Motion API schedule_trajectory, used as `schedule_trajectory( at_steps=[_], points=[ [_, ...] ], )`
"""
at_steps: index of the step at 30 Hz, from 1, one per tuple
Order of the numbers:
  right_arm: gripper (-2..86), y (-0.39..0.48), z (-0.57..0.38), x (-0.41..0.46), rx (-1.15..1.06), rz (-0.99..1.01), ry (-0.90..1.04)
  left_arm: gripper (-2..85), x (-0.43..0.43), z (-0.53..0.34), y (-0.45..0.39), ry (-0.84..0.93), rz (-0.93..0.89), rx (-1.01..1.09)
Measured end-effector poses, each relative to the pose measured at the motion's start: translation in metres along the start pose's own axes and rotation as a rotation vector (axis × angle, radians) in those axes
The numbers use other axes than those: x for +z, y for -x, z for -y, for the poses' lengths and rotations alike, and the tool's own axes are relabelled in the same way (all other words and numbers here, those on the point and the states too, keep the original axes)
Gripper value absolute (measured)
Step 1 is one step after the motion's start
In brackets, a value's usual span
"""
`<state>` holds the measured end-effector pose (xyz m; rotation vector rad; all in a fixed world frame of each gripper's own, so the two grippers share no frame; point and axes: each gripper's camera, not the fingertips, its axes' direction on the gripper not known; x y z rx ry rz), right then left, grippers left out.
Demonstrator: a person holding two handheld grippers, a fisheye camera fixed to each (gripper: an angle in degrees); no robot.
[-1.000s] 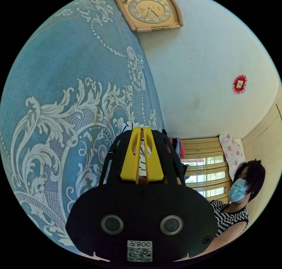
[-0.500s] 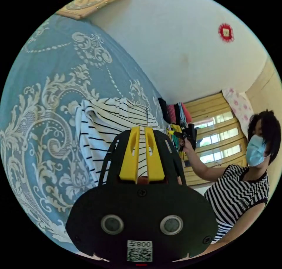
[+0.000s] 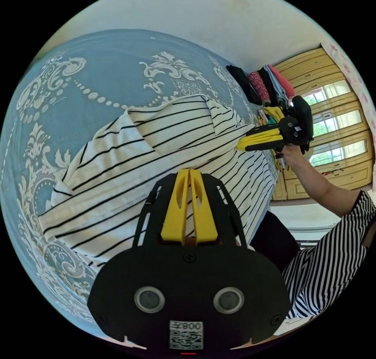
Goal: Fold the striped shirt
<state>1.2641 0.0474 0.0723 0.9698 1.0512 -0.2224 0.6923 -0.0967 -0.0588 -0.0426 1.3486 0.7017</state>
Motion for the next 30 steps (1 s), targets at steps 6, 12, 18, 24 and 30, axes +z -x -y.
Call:
schedule_trajectory(
  at_steps=[6,12,18,24,30],
  points=[
    [0.2,-0.007,0.02,-0.03,0.027,-0.11,-0.004,0.3,-0.015,0.026,-0.004,-0.056,0.045,-0.025],
    [1.1,-0.017,0.008,-0.073,0.149,-0.165,-0.178,1.2,-0.04,0.025,-0.015,-0.185,0.136,-0.061],
    [5.5,-0.016,-0.031,-0.075,0.103,-0.154,-0.16,7.0,-0.048,-0.012,-0.028,-0.199,0.131,0.013],
    [5.2,-0.024,-0.05,-0.06,0.08,-0.202,-0.066,6.3,-0.045,-0.029,-0.028,-0.054,0.295,0.067],
    [4.4,-0.06,-0.071,-0.063,0.227,-0.112,-0.153,5.0,-0.073,-0.033,-0.004,-0.195,0.376,-0.118]
  ],
)
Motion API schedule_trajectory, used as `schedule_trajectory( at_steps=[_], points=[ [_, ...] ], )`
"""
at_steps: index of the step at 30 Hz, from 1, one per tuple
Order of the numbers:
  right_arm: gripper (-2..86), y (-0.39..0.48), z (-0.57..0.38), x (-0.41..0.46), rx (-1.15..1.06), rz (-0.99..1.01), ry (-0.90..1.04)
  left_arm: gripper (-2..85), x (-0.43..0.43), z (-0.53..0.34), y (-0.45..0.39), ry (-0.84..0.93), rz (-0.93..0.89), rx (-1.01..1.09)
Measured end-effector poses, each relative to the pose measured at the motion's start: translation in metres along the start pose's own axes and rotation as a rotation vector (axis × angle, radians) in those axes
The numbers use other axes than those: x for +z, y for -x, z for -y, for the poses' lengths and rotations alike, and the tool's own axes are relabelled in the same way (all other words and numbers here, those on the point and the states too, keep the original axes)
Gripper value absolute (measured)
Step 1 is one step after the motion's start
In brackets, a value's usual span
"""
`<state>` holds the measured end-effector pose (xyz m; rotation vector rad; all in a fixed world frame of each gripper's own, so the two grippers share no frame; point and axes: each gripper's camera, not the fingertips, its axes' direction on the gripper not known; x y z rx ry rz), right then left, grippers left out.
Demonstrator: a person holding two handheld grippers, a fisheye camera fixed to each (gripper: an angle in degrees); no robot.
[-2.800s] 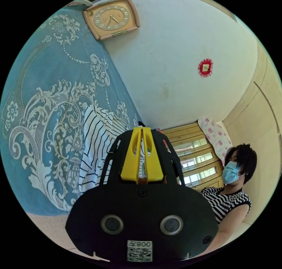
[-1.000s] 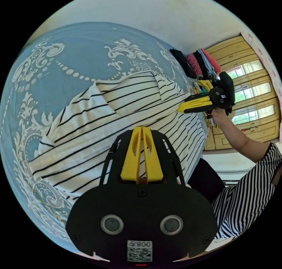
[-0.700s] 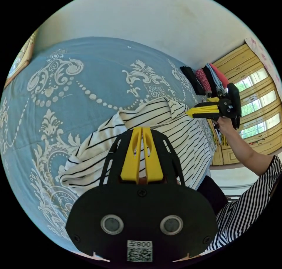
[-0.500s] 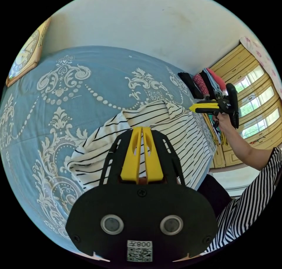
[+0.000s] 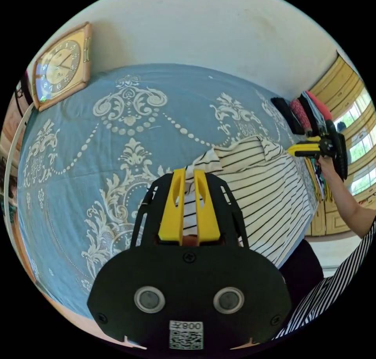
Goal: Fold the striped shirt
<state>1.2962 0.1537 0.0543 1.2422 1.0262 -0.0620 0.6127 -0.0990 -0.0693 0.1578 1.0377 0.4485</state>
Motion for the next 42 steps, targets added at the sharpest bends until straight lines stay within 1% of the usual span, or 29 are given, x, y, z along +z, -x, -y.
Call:
schedule_trajectory(
  at_steps=[3,7,10,12,14,18,25,33,35,40,42],
  points=[
    [5.2,-0.019,-0.021,-0.007,0.066,0.011,-0.064,6.3,-0.015,-0.011,0.013,-0.068,-0.013,-0.042],
    [6.4,-0.045,-0.06,-0.009,0.158,0.057,-0.117,8.6,-0.022,-0.038,0.029,-0.064,-0.025,-0.066],
    [7.1,-0.068,-0.095,-0.001,0.254,0.145,-0.161,9.6,-0.026,-0.065,0.05,-0.085,-0.068,-0.133],
    [7.4,-0.082,-0.115,0.012,0.317,0.211,-0.173,9.3,-0.023,-0.082,0.068,-0.094,-0.13,-0.199],
    [7.4,-0.089,-0.123,0.023,0.336,0.246,-0.167,8.6,-0.018,-0.09,0.076,-0.08,-0.15,-0.216],
    [6.5,-0.101,-0.129,0.048,0.365,0.26,-0.141,5.2,-0.011,-0.099,0.086,-0.046,-0.124,-0.23],
    [2.4,-0.107,-0.148,0.073,0.367,0.271,-0.13,1.7,-0.018,-0.123,0.102,-0.072,-0.151,-0.24],
    [1.3,-0.104,-0.181,0.047,0.31,0.247,-0.267,1.0,-0.048,-0.153,0.12,-0.17,-0.163,-0.211],
    [1.3,-0.105,-0.18,0.051,0.303,0.234,-0.271,1.0,-0.049,-0.157,0.126,-0.184,-0.159,-0.217],
    [1.5,-0.113,-0.171,0.087,0.316,0.242,-0.228,1.6,-0.036,-0.166,0.147,-0.175,-0.14,-0.267],
    [1.9,-0.119,-0.167,0.12,0.333,0.254,-0.139,2.4,-0.017,-0.173,0.159,-0.117,-0.152,-0.303]
  ],
)
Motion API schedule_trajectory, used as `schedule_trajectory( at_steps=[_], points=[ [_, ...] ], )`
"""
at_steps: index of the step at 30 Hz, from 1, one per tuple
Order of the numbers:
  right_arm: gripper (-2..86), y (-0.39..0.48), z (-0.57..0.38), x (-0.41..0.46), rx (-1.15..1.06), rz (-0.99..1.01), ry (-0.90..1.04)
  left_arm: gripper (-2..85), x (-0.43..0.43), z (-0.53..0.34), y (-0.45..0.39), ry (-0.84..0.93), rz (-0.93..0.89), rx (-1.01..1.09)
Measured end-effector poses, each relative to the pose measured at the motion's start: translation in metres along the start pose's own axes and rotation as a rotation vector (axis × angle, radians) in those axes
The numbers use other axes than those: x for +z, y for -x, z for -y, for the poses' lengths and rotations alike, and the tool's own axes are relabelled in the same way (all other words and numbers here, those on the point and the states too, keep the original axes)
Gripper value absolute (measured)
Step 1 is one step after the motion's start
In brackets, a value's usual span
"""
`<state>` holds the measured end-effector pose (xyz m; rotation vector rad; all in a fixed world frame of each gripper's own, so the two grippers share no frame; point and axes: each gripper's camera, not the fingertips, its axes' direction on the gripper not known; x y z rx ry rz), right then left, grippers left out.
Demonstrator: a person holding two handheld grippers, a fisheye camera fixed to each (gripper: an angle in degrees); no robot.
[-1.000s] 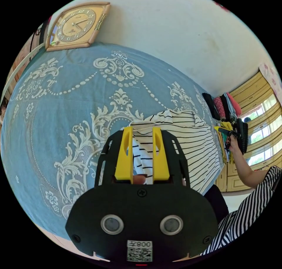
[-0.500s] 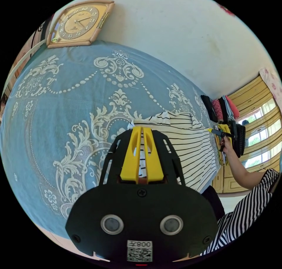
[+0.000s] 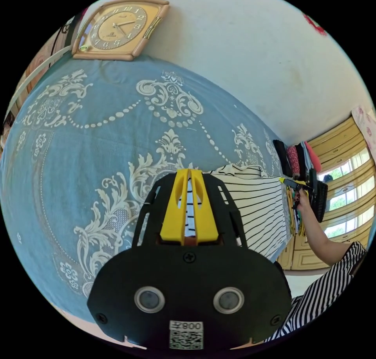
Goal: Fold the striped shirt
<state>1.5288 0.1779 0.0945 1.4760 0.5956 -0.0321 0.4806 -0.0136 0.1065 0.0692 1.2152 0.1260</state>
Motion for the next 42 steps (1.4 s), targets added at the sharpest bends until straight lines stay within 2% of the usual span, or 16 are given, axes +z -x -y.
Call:
schedule_trajectory(
  at_steps=[3,13,21,27,33,39,42],
  points=[
    [2.6,-0.017,-0.008,0.024,0.042,0.044,0.054,4.3,0.008,-0.011,0.021,0.009,-0.043,-0.064],
    [4.2,-0.06,-0.089,0.018,0.177,0.222,-0.052,7.6,-0.026,-0.077,0.066,-0.066,-0.184,-0.125],
    [6.7,-0.025,-0.23,0.028,0.182,0.357,0.022,9.3,-0.046,-0.2,0.08,0.081,-0.269,-0.184],
    [7.3,-0.004,-0.286,0.045,0.173,0.343,0.038,9.5,-0.042,-0.261,0.089,0.099,-0.321,-0.295],
    [5.7,0.017,-0.296,0.066,0.109,0.224,0.087,8.1,-0.032,-0.269,0.082,0.106,-0.325,-0.281],
    [1.0,0.027,-0.306,0.086,0.095,0.228,0.123,3.6,-0.022,-0.27,0.072,0.151,-0.282,-0.284],
    [0.6,0.027,-0.321,0.077,0.083,0.24,0.09,2.8,-0.035,-0.273,0.065,0.105,-0.306,-0.262]
  ],
)
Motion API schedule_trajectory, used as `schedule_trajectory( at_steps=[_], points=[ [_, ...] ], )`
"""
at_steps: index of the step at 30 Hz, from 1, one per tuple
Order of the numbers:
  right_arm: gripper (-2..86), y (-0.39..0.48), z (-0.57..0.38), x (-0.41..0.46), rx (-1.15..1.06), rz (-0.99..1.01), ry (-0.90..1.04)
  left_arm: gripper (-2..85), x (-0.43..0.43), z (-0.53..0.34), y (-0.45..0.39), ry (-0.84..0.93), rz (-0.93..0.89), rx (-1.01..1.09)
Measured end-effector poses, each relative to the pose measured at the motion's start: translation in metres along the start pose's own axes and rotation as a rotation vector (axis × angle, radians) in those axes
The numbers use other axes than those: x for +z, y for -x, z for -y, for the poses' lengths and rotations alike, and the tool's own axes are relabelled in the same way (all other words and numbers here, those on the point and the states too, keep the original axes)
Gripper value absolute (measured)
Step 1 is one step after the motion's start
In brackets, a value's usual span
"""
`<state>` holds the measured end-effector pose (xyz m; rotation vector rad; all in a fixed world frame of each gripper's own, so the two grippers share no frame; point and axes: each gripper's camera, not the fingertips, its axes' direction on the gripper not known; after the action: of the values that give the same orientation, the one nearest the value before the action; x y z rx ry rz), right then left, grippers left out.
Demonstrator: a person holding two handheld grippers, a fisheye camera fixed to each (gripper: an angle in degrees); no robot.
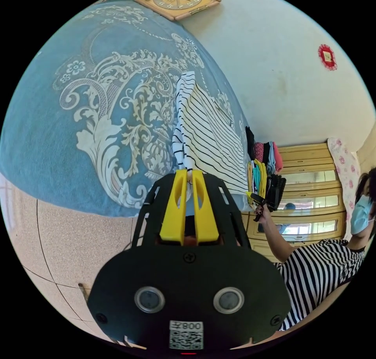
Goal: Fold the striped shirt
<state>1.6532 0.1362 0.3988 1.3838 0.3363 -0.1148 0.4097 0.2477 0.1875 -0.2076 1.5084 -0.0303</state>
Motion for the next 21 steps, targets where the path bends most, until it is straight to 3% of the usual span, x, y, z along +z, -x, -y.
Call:
schedule_trajectory(
  at_steps=[5,21],
  points=[
    [0.3,-0.028,-0.019,0.01,0.092,0.093,-0.038,2.4,0.006,-0.01,-0.001,0.018,0.023,-0.018],
    [0.3,-0.039,-0.039,0.045,0.141,0.115,0.005,3.4,0.023,-0.036,-0.041,0.017,0.115,-0.046]
  ],
)
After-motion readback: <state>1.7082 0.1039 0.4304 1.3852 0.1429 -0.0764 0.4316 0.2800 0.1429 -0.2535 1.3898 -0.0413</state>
